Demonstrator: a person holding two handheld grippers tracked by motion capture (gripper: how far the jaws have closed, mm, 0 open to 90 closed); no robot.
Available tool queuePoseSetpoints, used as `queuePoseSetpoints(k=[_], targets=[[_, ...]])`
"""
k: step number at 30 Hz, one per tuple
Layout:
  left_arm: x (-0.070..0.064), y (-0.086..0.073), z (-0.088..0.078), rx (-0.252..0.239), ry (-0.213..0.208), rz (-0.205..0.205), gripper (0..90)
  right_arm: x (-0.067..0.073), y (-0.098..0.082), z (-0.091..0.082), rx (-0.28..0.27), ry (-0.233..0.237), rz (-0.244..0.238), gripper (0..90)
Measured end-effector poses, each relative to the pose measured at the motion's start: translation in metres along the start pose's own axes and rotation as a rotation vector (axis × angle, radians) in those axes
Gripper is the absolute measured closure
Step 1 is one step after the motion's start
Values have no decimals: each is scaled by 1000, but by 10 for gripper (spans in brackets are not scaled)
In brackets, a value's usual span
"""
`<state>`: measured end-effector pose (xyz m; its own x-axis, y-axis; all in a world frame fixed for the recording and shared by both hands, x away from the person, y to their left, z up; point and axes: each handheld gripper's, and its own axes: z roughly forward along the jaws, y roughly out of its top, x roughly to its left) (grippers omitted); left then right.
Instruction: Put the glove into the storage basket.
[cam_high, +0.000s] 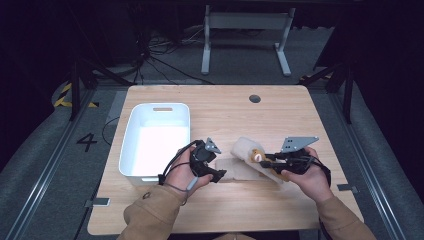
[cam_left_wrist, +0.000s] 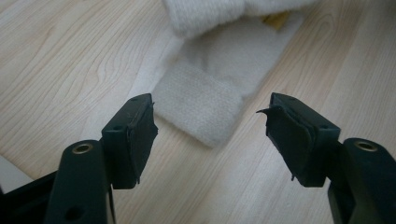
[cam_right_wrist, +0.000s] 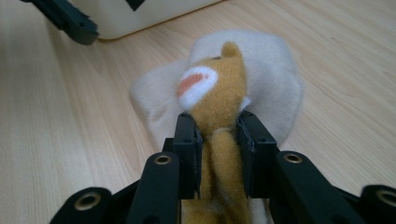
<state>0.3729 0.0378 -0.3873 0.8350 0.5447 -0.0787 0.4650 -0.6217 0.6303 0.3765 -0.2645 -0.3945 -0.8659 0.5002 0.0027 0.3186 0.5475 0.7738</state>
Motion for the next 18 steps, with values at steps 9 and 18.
queuePoseSetpoints(k=[9,18], targets=[[1,-1,7,29,-15,7,398,4,-3,16,24,48,-34,715],[2,-2,13,79,-24,23,423,4,-10,29,33,102,-48,706]])
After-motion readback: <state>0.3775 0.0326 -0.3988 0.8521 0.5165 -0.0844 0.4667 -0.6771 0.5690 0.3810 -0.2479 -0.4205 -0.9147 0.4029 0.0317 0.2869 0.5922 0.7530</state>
